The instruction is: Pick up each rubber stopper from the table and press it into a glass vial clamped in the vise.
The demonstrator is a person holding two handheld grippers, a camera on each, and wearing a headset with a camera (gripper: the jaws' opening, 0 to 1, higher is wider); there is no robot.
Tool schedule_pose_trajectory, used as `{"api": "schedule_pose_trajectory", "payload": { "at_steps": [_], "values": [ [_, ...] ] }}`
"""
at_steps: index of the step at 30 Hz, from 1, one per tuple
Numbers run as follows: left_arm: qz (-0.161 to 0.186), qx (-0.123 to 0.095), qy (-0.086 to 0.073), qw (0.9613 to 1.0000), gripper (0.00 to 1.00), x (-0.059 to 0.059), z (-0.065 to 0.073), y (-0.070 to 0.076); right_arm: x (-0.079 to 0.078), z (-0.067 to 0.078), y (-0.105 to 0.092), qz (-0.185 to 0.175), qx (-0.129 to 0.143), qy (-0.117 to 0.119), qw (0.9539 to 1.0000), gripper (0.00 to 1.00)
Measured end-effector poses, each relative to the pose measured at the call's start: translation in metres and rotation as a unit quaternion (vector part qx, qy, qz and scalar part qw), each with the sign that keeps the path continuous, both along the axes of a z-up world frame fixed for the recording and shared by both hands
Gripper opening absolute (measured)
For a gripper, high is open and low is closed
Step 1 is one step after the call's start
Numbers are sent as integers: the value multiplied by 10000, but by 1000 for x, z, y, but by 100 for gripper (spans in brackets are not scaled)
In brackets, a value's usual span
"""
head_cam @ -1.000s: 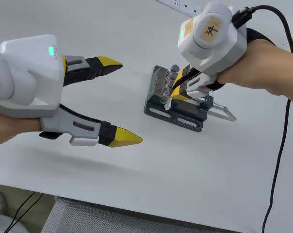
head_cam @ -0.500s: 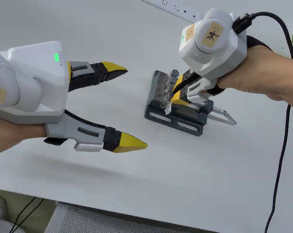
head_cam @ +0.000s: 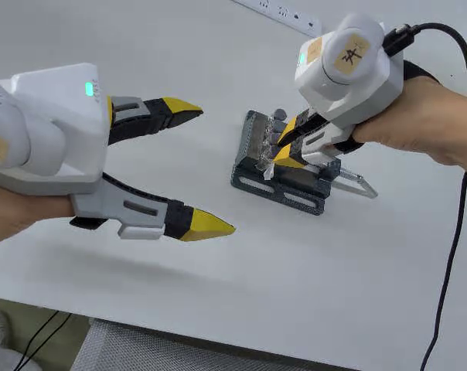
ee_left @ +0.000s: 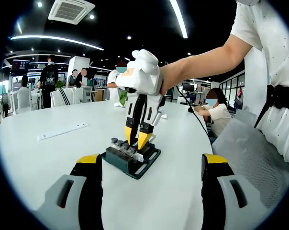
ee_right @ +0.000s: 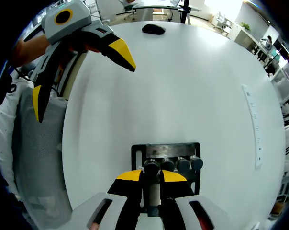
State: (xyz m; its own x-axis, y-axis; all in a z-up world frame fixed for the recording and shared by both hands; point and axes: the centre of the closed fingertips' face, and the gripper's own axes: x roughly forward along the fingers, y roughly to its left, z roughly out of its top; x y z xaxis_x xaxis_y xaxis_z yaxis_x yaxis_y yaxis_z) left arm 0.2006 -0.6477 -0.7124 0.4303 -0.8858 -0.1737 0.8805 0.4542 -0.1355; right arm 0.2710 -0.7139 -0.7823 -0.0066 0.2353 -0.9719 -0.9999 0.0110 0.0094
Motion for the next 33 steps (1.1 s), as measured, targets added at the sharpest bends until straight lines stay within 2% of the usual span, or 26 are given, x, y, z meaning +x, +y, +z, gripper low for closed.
{"api": "schedule_pose_trajectory", "payload": {
  "at_steps": [2, 7, 10, 24, 33],
  "values": [
    [-9, 10, -2, 10000, 85, 0, 0, 0, 1, 1, 0, -25, 24, 0, 10000, 9],
    [-20, 15, 7, 10000, 85, 0, -1, -1, 1, 13, 3, -134, 293, 11, 9995, 4],
    [-35, 23, 13, 10000, 84, -1, -2, -1, 0, 12, 6, -185, 379, 68, 9991, 1],
    [-29, 14, 48, 10000, 83, 0, -3, -1, 2, 3, 4, -187, 338, 113, 9992, 0],
    [-21, 5, 68, 10000, 83, 1, -4, -1, 3, 2, 3, -133, 289, 120, 9994, 0]
  ]
}}
